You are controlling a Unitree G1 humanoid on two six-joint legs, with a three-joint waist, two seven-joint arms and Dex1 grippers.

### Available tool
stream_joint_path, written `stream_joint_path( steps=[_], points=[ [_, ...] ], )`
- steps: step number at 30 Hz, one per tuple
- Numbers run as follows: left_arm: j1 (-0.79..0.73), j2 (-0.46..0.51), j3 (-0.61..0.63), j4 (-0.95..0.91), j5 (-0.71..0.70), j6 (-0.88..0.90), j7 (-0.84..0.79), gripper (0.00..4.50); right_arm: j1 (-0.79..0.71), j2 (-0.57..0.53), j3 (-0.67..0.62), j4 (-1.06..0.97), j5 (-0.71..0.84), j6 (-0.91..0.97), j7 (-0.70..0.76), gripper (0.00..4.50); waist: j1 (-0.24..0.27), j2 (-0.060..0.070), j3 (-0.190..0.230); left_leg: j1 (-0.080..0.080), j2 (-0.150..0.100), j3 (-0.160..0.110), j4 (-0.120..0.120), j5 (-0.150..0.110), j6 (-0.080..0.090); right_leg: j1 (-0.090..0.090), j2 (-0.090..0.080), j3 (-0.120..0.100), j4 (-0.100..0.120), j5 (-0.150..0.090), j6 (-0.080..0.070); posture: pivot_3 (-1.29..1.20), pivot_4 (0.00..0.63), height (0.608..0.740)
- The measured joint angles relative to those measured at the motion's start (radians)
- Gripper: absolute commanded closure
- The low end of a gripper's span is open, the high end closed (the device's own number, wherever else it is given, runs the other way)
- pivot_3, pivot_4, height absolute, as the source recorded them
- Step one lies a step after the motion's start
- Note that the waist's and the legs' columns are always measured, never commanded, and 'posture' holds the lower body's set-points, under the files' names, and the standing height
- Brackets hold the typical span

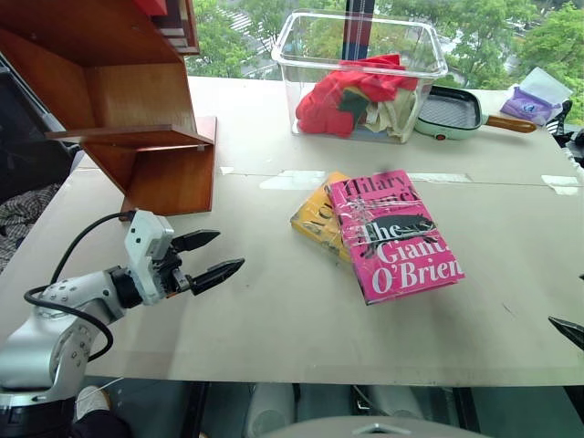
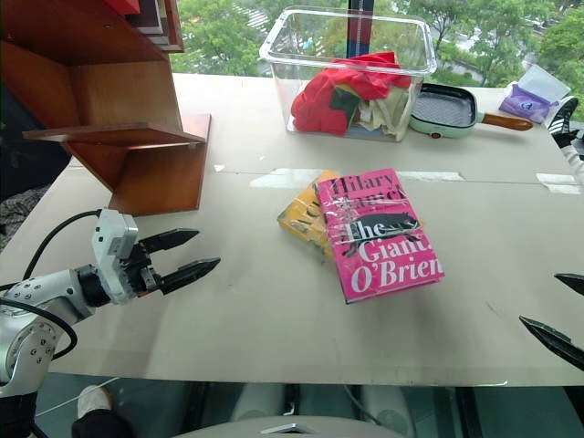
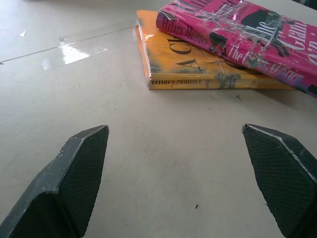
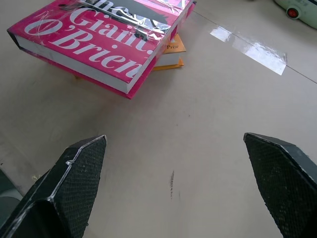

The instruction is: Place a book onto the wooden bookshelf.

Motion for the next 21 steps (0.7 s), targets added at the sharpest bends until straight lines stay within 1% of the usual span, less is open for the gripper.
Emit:
stream_joint_path(
  steps=[2,6,10,13,15,17,18,19,20,21],
  points=[
    [-0.003,0.001,-0.001,0.001,-0.001,0.002,-0.002,0.07,-0.006,0.000,0.001,0.000,-0.001,-0.001,-0.003,0.00,0.000,0.000,0.000,0.000,0.000,0.000,0.000,0.000,0.000,0.000,0.000,0.000,0.000,0.000,0.000,0.00,0.150,0.714],
    [-0.094,0.004,-0.029,-0.001,-0.034,0.020,-0.010,0.07,-0.080,0.000,0.051,-0.006,-0.012,-0.012,-0.058,0.00,0.002,0.000,0.000,0.000,-0.001,-0.001,0.001,0.000,0.000,0.001,-0.001,0.000,0.001,-0.001,0.002,0.00,0.150,0.714],
    [-0.111,0.001,-0.035,-0.002,-0.045,0.002,-0.028,0.07,-0.108,-0.002,0.065,-0.003,-0.020,-0.009,-0.092,0.00,0.000,0.001,-0.001,0.000,-0.001,-0.001,0.001,0.000,0.000,0.001,0.000,0.001,0.001,0.000,0.001,0.00,0.150,0.714],
    [-0.143,-0.049,-0.036,-0.010,-0.099,-0.012,-0.040,0.07,-0.151,-0.019,0.100,-0.003,-0.023,0.011,-0.129,0.00,-0.002,0.001,-0.001,0.000,-0.002,-0.001,0.001,0.000,0.000,0.000,0.000,0.001,0.001,0.000,0.000,0.00,0.150,0.714],
    [-0.148,-0.033,-0.038,-0.024,-0.118,-0.046,-0.131,0.07,-0.199,-0.037,0.140,-0.003,-0.044,0.023,-0.174,0.00,-0.004,0.001,-0.001,0.000,-0.002,-0.001,0.001,0.000,0.000,0.000,0.000,0.001,0.001,0.000,0.000,0.00,0.150,0.714],
    [-0.161,-0.010,-0.038,-0.040,-0.139,-0.062,-0.199,0.00,-0.243,-0.067,0.188,0.000,-0.050,0.059,-0.203,0.52,-0.004,0.001,0.000,0.000,-0.002,-0.001,0.001,0.000,0.000,0.001,0.000,0.001,0.001,0.000,0.000,0.00,0.150,0.714],
    [-0.175,-0.003,-0.041,-0.041,-0.143,-0.066,-0.220,0.00,-0.278,-0.080,0.214,0.004,-0.045,0.080,-0.214,0.92,-0.005,0.002,0.000,0.000,-0.002,-0.001,0.001,0.000,0.000,0.000,0.000,0.001,0.001,0.000,0.000,0.00,0.150,0.714],
    [-0.202,0.002,-0.044,-0.040,-0.154,-0.069,-0.241,0.00,-0.351,-0.101,0.272,0.022,-0.032,0.116,-0.228,1.15,-0.006,0.002,0.000,0.001,-0.002,-0.001,0.001,0.000,0.000,0.001,0.000,0.001,0.001,0.000,0.000,0.00,0.150,0.714],
    [-0.210,0.004,-0.047,-0.041,-0.157,-0.069,-0.245,0.00,-0.367,-0.107,0.288,0.026,-0.029,0.123,-0.232,1.77,-0.005,0.002,0.000,0.000,-0.002,-0.001,0.001,0.000,0.000,0.001,0.000,0.001,0.001,0.000,0.000,0.00,0.150,0.714],
    [-0.224,0.006,-0.049,-0.041,-0.166,-0.069,-0.255,0.00,-0.407,-0.118,0.334,0.034,-0.024,0.142,-0.240,2.00,-0.004,0.002,0.000,0.000,-0.002,-0.002,0.001,0.000,0.000,0.001,0.000,0.001,0.001,0.000,0.000,0.00,0.150,0.714]
  ],
)
